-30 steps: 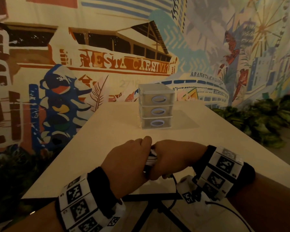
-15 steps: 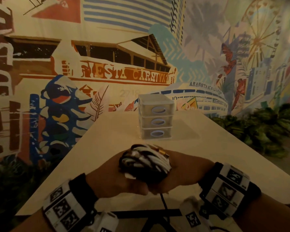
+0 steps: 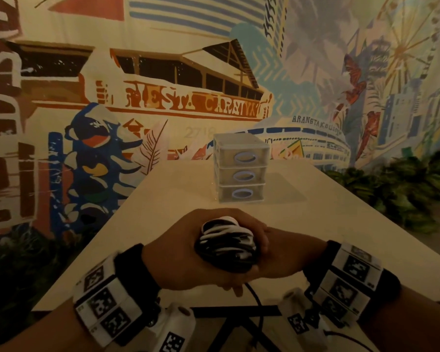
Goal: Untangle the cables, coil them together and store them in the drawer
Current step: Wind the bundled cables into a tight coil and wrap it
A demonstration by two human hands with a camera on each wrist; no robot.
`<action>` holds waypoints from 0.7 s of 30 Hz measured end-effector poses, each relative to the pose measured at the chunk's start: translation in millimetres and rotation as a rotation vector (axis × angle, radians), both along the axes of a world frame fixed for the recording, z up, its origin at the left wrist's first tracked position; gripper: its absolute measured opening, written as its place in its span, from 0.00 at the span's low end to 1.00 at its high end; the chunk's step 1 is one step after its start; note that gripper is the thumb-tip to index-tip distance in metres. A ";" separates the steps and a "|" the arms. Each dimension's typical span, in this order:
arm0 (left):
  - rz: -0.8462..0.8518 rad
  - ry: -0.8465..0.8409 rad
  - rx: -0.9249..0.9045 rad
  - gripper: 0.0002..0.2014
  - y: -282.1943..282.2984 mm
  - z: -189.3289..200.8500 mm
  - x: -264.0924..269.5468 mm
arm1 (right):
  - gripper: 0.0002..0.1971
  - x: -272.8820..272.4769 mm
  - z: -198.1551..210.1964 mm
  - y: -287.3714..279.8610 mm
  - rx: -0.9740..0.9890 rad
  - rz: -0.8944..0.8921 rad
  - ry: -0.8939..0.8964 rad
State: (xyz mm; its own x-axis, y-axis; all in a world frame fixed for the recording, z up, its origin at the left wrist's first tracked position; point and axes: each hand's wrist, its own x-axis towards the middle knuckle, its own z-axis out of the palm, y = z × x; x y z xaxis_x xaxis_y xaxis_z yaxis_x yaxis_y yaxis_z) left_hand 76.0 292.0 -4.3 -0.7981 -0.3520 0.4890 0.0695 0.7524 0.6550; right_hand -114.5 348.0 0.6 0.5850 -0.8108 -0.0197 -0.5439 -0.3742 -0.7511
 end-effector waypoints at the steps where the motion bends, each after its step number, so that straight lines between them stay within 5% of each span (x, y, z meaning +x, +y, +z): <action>1: -0.024 0.007 -0.007 0.16 3.3 6.5 -0.8 | 0.17 1.0 -2.1 -3.3 0.014 -0.026 -0.041; 5: 0.005 -0.006 -0.124 0.18 -12.8 7.2 7.5 | 0.05 7.3 -5.9 -8.9 0.034 -0.149 0.013; 9: 0.161 -0.101 -0.419 0.18 -33.7 0.4 19.9 | 0.14 -2.5 -1.2 -13.2 0.014 -0.234 0.037; 15: 0.254 -0.181 -0.767 0.13 -34.8 -14.1 17.8 | 0.06 -6.2 -5.8 -17.4 0.030 -0.257 0.060; 21: 0.405 -0.335 -0.830 0.14 -28.4 -18.5 14.7 | 0.06 -14.3 -16.2 -17.4 0.146 -0.278 -0.060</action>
State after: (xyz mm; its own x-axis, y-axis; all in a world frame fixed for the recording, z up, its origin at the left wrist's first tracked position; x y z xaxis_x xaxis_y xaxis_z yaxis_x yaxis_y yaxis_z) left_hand 90.7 263.5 -22.8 -0.8352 -0.2763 0.4755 -0.3883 0.9086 -0.1539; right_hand -128.9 330.6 -15.7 0.3453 -0.9308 -0.1199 -0.5636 -0.1035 -0.8195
